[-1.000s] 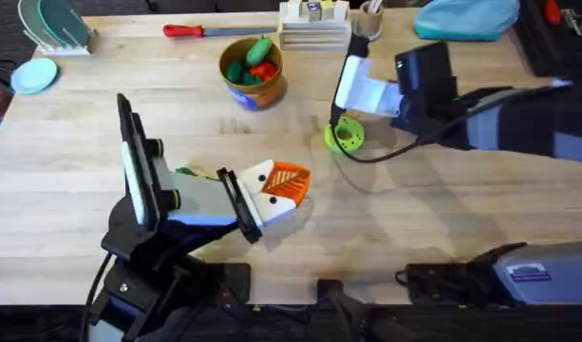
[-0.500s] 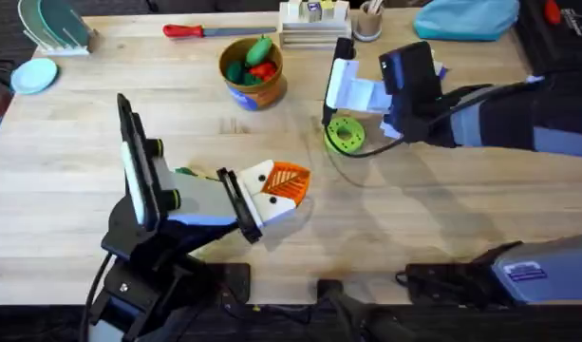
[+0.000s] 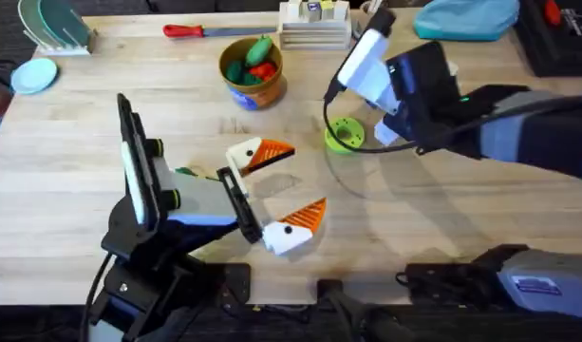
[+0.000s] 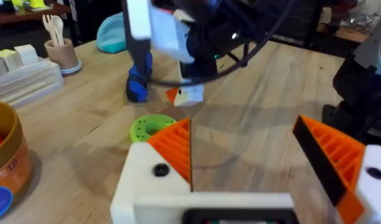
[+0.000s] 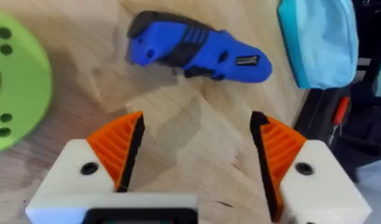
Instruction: Pick up the gripper from the table and insert it into the empty holder that is missing its gripper. Then pick up a screw, insert it into the mounting hole, and use the screwdriver to tighten it. Finally, clean up the table by picking up the vegetable and placing it into the bucket.
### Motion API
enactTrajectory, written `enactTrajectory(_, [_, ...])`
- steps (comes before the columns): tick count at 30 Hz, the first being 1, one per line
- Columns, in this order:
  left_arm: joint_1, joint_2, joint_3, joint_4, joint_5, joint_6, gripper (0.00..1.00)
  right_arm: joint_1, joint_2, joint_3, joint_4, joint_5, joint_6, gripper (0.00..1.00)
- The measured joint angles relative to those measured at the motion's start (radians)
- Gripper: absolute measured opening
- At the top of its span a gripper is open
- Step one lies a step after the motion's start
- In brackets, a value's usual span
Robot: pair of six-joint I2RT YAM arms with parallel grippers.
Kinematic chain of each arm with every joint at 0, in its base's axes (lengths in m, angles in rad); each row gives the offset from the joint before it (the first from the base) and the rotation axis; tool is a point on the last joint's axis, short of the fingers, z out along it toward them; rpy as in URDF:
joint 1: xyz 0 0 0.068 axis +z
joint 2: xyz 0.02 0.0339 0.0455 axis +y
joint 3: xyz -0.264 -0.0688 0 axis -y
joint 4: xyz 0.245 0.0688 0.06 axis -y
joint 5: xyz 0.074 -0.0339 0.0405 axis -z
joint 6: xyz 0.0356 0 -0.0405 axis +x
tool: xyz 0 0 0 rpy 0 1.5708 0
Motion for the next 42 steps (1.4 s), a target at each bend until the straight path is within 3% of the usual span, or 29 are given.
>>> enactTrajectory(9, [0.0,0.0,0.0,0.019,-0.008,0.003,0.993,0.0,-0.283,0.0,-0.055,-0.059,0.144,0.992])
enactTrajectory(13, [0.0,0.0,0.031,0.004,-0.086,-0.038,0.993,0.0,-0.379,0.0,-0.061,-0.077,0.202,0.991])
enactTrajectory(17, [0.0,0.0,0.177,-0.157,-0.235,-0.074,0.993,0.0,-0.45,0.0,-0.065,-0.148,0.229,0.991])
enactTrajectory(21, [0.0,0.052,0.402,-0.434,-0.412,-0.088,0.992,0.0,-0.485,0.0,-0.065,-0.205,0.255,0.992])
enactTrajectory(25, [0.0,0.215,0.625,-0.692,-0.575,-0.096,0.992,0.0,-0.49,0.0,-0.067,-0.235,0.32,0.991])
enactTrajectory(31, [0.0,0.602,0.937,-1.079,-0.785,-0.108,0.992,0.0,-0.49,0.0,-0.07,-0.362,0.373,0.991])
enactTrajectory(33, [0.0,0.723,1.013,-1.149,-0.826,-0.109,0.992,0.0,-0.49,0.0,-0.072,-0.394,0.379,0.992])
enactTrajectory(36, [0.0,0.874,1.092,-1.171,-0.836,-0.112,0.992,0.0,-0.49,0.0,-0.072,-0.424,0.383,0.991])
enactTrajectory(39, [0.0,1.005,1.134,-1.215,-0.792,-0.113,0.992,0.0,-0.49,0.0,-0.072,-0.438,0.386,0.991])
enactTrajectory(41, [0.0,1.068,1.134,-1.242,-0.781,-0.149,0.992,0.0,-0.49,0.0,-0.073,-0.444,0.387,0.991])
enactTrajectory(42, [0.006,1.102,1.134,-1.258,-0.787,-0.199,0.99,0.0,-0.49,0.0,-0.074,-0.448,0.387,0.991])
